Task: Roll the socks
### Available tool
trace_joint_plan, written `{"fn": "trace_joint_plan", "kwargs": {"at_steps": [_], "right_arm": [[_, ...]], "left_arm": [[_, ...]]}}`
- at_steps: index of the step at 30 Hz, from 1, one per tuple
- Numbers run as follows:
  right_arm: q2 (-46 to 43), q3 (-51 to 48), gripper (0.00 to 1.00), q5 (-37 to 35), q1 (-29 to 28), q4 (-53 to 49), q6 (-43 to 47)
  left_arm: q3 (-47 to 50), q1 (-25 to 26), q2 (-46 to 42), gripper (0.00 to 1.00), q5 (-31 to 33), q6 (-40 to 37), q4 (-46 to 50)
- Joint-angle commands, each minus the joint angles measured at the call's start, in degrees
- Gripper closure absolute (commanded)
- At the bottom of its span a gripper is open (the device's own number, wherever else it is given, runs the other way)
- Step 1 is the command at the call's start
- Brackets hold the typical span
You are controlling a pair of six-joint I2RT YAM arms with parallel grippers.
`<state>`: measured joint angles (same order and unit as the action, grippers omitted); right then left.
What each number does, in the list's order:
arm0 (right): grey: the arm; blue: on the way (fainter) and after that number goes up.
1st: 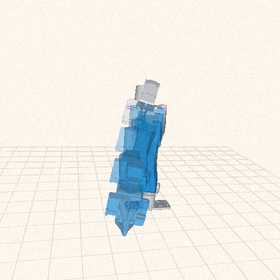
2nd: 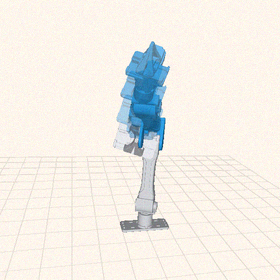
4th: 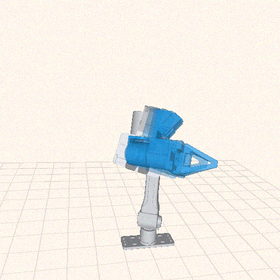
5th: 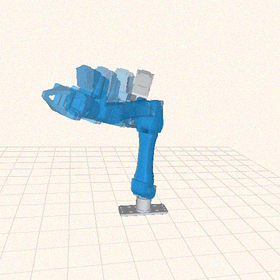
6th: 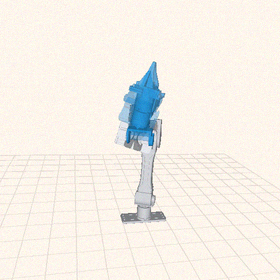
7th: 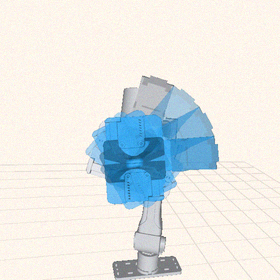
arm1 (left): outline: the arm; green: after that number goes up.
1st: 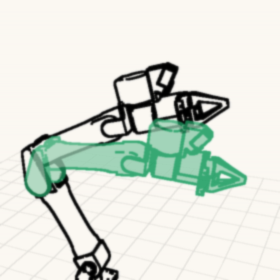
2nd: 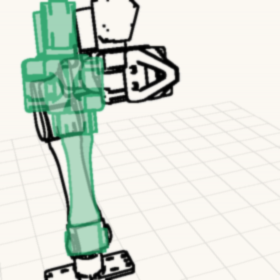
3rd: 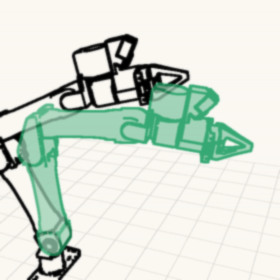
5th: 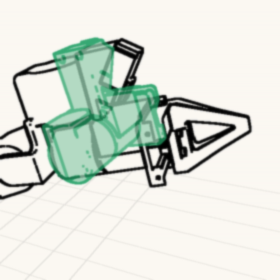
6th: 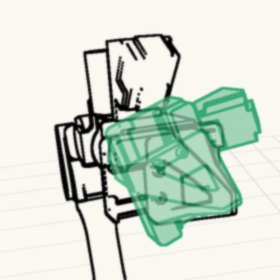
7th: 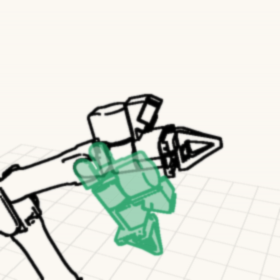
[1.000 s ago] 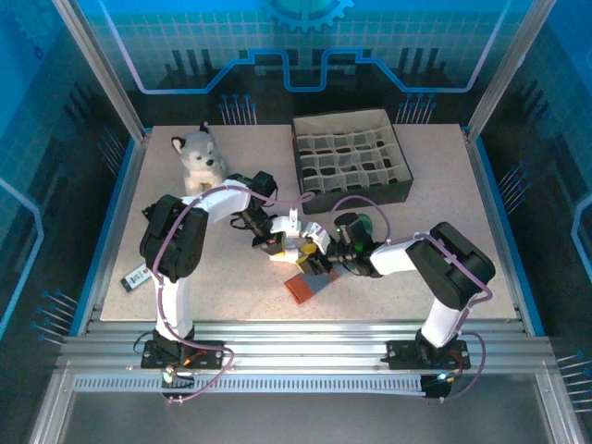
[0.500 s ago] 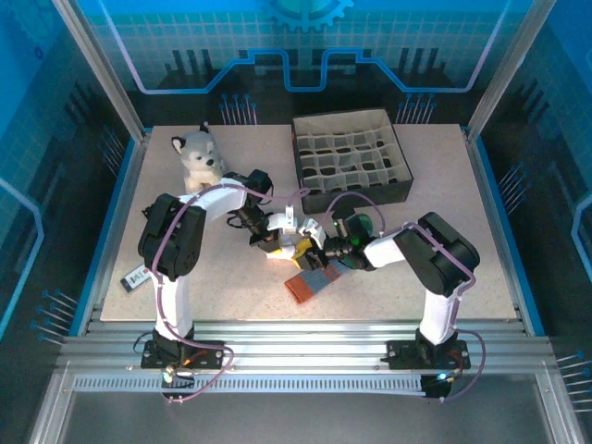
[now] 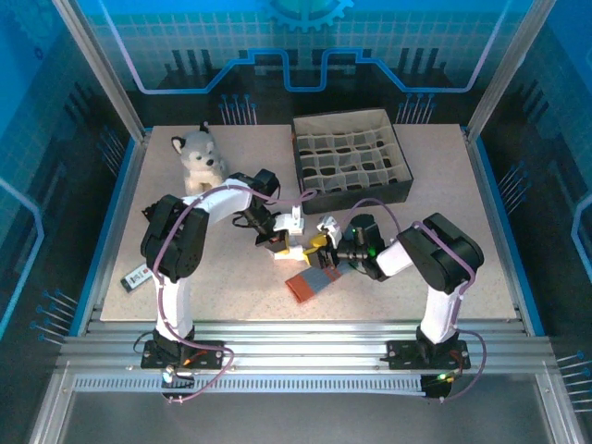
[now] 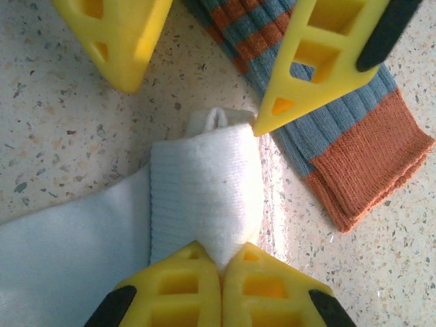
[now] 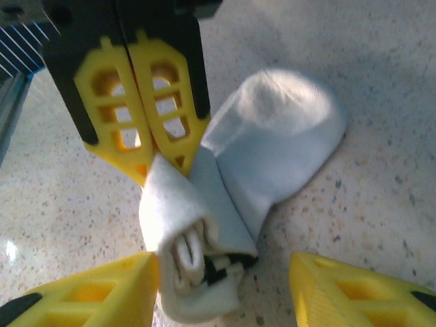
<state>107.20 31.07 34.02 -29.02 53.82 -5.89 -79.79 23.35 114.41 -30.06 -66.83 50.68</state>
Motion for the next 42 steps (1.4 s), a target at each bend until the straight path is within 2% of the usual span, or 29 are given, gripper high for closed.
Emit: {"fn": "trace_joint_plan", "kwargs": {"at_steps": [1, 15, 21, 23, 25, 26, 28, 30, 34, 36, 39, 42], "right_arm": [[1.35, 0.36, 0.46, 2.61, 0.26, 5.52, -1.04], [3.55, 7.73, 0.46, 9.92, -0.99, -8.74, 3.71], [4.42, 9.89, 0.52, 11.62, -1.72, -12.64, 5.62], [4.56, 10.06, 0.6, 11.84, -2.24, -14.21, 6.79], [4.26, 9.79, 0.73, 11.32, -2.94, -15.3, 8.0], [3.93, 9.37, 0.83, 10.72, -3.36, -15.5, 8.53], [3.38, 8.09, 0.97, 9.17, -3.96, -14.63, 9.25], [2.92, 7.17, 1.0, 7.34, -4.39, -14.29, 9.8], [2.34, 7.04, 1.0, 5.48, -4.89, -17.33, 11.29], [1.93, 6.74, 1.0, 4.82, -5.07, -17.79, 11.59], [0.97, 6.72, 1.0, 3.72, -5.57, -19.56, 12.93], [0.13, 7.46, 1.0, 3.12, -6.15, -22.95, 14.61]], "left_arm": [[-1.21, -0.06, 0.92, 1.0, -3.33, -2.61, 0.86], [-0.96, -0.06, 0.46, 1.0, -4.57, -3.05, 0.43], [0.27, -0.07, -0.56, 1.0, -4.59, -2.81, -1.29], [0.71, -0.09, -0.96, 1.0, -4.53, -2.69, -2.1], [1.01, -0.08, -1.28, 1.0, -4.52, -2.63, -2.48], [1.19, -0.06, -1.53, 1.0, -4.43, -2.52, -2.75], [1.46, -0.07, -2.21, 0.96, -3.69, -1.37, -3.64], [2.26, -0.07, -3.6, 0.9, -2.1, 1.89, -5.35], [6.84, -0.2, -9.25, 0.68, 0.51, 8.23, -11.43], [8.45, -0.53, -12.38, 0.64, 1.08, 11.45, -13.09], [8.18, -1.67, -15.74, 0.62, 3.38, 20.61, -14.1], [5.44, -3.24, -17.18, 0.61, 6.98, 34.38, -13.94]]}}
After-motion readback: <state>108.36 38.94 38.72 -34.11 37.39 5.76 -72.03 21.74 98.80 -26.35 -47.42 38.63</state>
